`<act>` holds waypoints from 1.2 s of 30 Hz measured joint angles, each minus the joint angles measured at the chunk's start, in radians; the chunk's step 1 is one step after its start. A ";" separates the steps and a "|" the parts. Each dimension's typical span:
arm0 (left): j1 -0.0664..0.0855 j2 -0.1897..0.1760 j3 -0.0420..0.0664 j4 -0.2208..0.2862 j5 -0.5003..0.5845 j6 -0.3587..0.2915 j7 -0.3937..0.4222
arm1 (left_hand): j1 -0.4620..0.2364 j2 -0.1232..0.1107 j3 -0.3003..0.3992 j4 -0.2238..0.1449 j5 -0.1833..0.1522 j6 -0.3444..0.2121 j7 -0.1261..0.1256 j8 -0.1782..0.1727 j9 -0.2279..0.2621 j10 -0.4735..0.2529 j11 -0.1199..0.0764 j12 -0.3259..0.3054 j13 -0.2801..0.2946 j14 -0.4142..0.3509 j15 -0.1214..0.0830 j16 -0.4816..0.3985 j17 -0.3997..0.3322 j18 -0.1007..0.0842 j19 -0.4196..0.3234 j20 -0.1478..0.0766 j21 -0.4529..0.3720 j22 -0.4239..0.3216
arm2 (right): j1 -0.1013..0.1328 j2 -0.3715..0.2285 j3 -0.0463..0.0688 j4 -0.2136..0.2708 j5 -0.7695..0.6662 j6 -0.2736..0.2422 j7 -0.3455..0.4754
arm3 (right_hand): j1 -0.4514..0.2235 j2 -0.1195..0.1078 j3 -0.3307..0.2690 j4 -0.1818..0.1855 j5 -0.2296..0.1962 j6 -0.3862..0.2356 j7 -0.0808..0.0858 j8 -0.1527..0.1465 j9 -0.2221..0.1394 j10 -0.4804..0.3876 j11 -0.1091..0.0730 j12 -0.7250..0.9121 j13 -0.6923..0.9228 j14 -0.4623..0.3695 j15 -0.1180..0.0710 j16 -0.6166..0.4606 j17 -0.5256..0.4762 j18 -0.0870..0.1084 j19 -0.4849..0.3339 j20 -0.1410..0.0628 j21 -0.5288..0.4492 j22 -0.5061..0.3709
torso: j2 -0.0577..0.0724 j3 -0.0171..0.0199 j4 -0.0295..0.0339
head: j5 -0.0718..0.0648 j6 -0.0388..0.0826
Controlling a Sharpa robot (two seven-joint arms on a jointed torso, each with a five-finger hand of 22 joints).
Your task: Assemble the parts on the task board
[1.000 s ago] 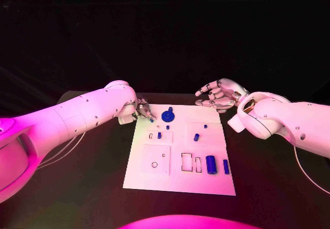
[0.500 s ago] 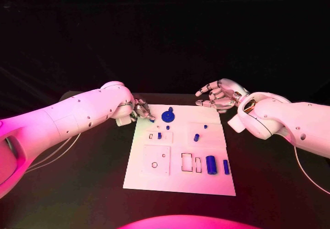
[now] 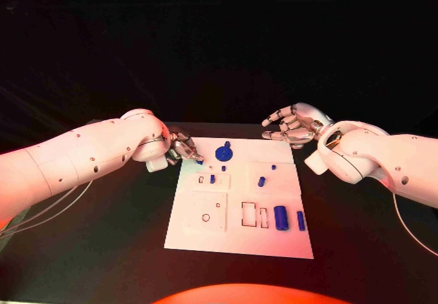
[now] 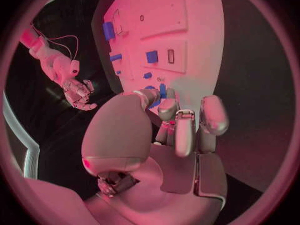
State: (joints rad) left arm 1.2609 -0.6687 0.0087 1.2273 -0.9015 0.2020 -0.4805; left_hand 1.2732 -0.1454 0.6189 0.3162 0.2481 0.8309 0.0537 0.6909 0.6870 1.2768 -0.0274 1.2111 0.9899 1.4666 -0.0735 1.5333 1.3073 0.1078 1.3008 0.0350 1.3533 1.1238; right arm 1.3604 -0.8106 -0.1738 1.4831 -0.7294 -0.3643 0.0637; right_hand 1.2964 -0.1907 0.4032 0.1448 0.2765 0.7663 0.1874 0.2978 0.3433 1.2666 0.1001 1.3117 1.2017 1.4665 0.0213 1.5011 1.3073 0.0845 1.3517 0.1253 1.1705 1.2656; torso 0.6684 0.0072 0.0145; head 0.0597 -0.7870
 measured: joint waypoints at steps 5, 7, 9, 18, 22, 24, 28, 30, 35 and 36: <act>0.000 -0.025 -0.005 0.051 0.012 -0.031 -0.010 | -0.033 -0.025 0.065 -0.032 0.002 0.000 0.000 0.030 0.000 0.011 -0.001 0.005 -0.002 0.000 0.000 0.000 0.000 0.000 0.009 -0.001 0.006 0.014 | 0.000 -0.001 0.000 0.000 0.000 0.000 0.000 | 0.000 0.000 0.000 0.000 0.000 0.000 0.000 0.000 0.000 0.000 0.000 0.000 0.000 0.000 0.000 0.000 0.001 0.000 0.000 0.000 0.000 0.000 | 0.000 -0.0002 0.0006 | 0.003 -0.003; 0.000 -0.034 -0.012 0.071 0.015 -0.050 -0.017 | -0.044 -0.027 0.066 -0.031 0.002 0.000 0.000 0.045 0.000 0.015 0.001 0.010 0.001 0.000 0.000 0.000 0.000 0.000 0.009 -0.001 0.006 0.017 | 0.000 -0.002 0.000 0.000 0.000 0.000 0.000 | 0.000 0.000 0.000 0.000 0.000 0.000 0.000 0.000 0.000 0.000 0.000 0.000 0.000 0.000 0.000 0.000 0.001 0.000 0.000 0.000 0.000 0.000 | 0.000 -0.0005 0.0007 | 0.005 -0.004; -0.001 -0.042 -0.019 0.090 0.018 -0.069 -0.023 | -0.063 -0.032 0.088 -0.041 0.002 0.000 0.000 0.072 0.000 0.027 -0.002 0.018 0.011 0.000 0.000 0.004 0.000 0.000 0.017 -0.004 0.013 0.025 | 0.000 -0.003 0.000 0.000 0.000 0.000 0.000 | 0.000 0.000 0.000 0.000 0.000 0.000 0.000 0.000 0.000 0.000 0.000 0.000 0.000 0.000 0.000 0.000 0.001 0.000 0.000 0.000 0.000 0.000 | 0.000 -0.0005 0.0007 | 0.007 -0.005; -0.006 -0.059 -0.043 0.142 0.004 -0.129 -0.052 | -0.086 -0.040 0.124 -0.072 0.002 0.004 0.004 0.075 0.000 0.032 -0.005 0.023 0.020 0.000 -0.007 0.004 0.000 -0.015 0.022 -0.006 0.017 0.037 | 0.000 -0.006 0.000 0.000 0.000 0.000 0.000 | 0.000 0.000 0.000 0.000 0.000 0.000 0.000 0.000 0.000 0.000 0.000 0.000 0.000 0.000 0.000 0.000 0.001 0.000 0.000 0.000 0.000 0.000 | -0.002 -0.0007 0.0032 | 0.010 -0.011; -0.010 -0.059 -0.050 0.156 -0.016 -0.136 -0.066 | -0.087 -0.042 0.124 -0.072 0.002 0.004 0.004 0.075 0.000 0.032 -0.005 0.023 0.020 0.000 -0.007 0.004 0.000 -0.016 0.022 -0.006 0.017 0.038 | 0.000 -0.006 0.000 0.000 0.000 0.000 -0.001 | 0.000 0.000 0.000 0.000 0.000 0.000 0.000 0.000 0.000 0.000 0.000 0.000 0.000 0.000 0.000 0.000 0.001 0.000 0.000 0.000 0.000 0.000 | -0.002 -0.0007 0.0026 | 0.015 -0.012; -0.011 -0.059 -0.051 0.162 -0.027 -0.137 -0.073 | -0.087 -0.042 0.124 -0.072 0.002 0.004 0.004 0.075 0.000 0.032 -0.005 0.023 0.019 0.000 -0.007 0.004 0.000 -0.017 0.022 -0.006 0.017 0.038 | 0.000 -0.006 0.000 0.000 0.000 0.000 -0.001 | 0.000 0.000 0.000 0.000 0.000 0.000 0.000 0.000 0.000 0.000 0.000 0.000 0.000 0.000 0.000 0.000 0.001 0.000 0.000 0.000 0.000 0.000 | -0.002 -0.0007 0.0019 | 0.016 -0.013; -0.014 -0.059 -0.053 0.170 -0.047 -0.134 -0.084 | -0.096 -0.043 0.124 -0.072 0.002 0.004 0.003 0.087 0.000 0.032 -0.005 0.023 0.018 0.000 -0.007 0.008 0.000 -0.016 0.021 -0.006 0.017 0.038 | -0.001 -0.006 0.000 0.000 0.000 0.000 -0.001 | 0.000 0.000 0.000 0.000 0.000 0.000 0.000 0.000 0.000 0.000 0.000 0.000 0.000 0.000 0.000 0.000 0.001 0.000 0.000 0.000 0.000 0.000 | -0.001 -0.0007 0.0012 | 0.018 -0.014; -0.015 -0.057 -0.055 0.171 -0.058 -0.131 -0.089 | -0.096 -0.043 0.124 -0.072 0.002 0.004 0.003 0.087 0.000 0.032 -0.005 0.023 0.018 0.000 -0.007 0.008 0.001 -0.016 0.021 -0.006 0.017 0.038 | -0.001 -0.006 0.000 0.000 0.000 0.000 -0.001 | 0.000 0.000 0.000 0.000 0.000 0.000 0.000 0.000 0.000 0.000 0.000 0.000 0.000 0.000 0.000 0.000 0.001 0.000 0.000 0.000 0.000 0.000 | -0.001 -0.0004 0.0012 | 0.018 -0.015; -0.018 -0.052 -0.058 0.172 -0.080 -0.121 -0.097 | -0.100 -0.047 0.124 -0.072 0.001 0.004 0.003 0.096 0.000 0.035 -0.008 0.023 0.018 0.000 -0.007 0.008 0.001 -0.016 0.021 -0.006 0.017 0.039 | -0.001 -0.006 0.000 0.000 0.000 0.000 -0.001 | 0.000 0.000 0.000 0.000 0.000 0.000 0.000 0.000 0.000 -0.004 -0.004 0.000 0.000 0.000 0.000 0.000 0.000 0.000 0.000 0.000 0.000 0.000 | 0.000 -0.0001 0.0008 | 0.019 -0.017; -0.019 -0.050 -0.059 0.173 -0.087 -0.118 -0.099 | -0.101 -0.048 0.124 -0.072 0.001 0.004 0.003 0.098 0.000 0.035 -0.008 0.023 0.017 0.000 -0.007 0.008 0.001 -0.016 0.021 -0.006 0.017 0.040 | -0.001 -0.006 0.000 0.000 0.000 0.000 -0.001 | 0.000 0.000 0.000 0.000 0.000 0.000 0.000 0.000 0.000 -0.004 -0.004 0.000 0.000 0.000 0.000 0.000 0.000 0.000 0.000 0.000 0.000 0.000 | 0.000 -0.0001 0.0007 | 0.019 -0.017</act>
State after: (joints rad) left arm 1.2418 -0.7183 -0.0500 1.4000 -0.9890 0.0842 -0.5793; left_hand 1.1718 -0.1932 0.7425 0.2441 0.2495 0.8351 0.0571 0.7893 0.6871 1.3121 -0.0357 1.2343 1.0067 1.4669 -0.0805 1.5410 1.3081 0.0913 1.3222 0.0286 1.3698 1.1633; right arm 1.3593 -0.8164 -0.1743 1.4828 -0.7294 -0.3642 0.0630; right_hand 1.2963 -0.1907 0.4032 0.1448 0.2765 0.7663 0.1874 0.2978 0.3430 1.2629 0.0965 1.3117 1.2018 1.4665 0.0213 1.5011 1.3078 0.0846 1.3517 0.1253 1.1706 1.2657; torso 0.6684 0.0071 0.0151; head 0.0791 -0.8039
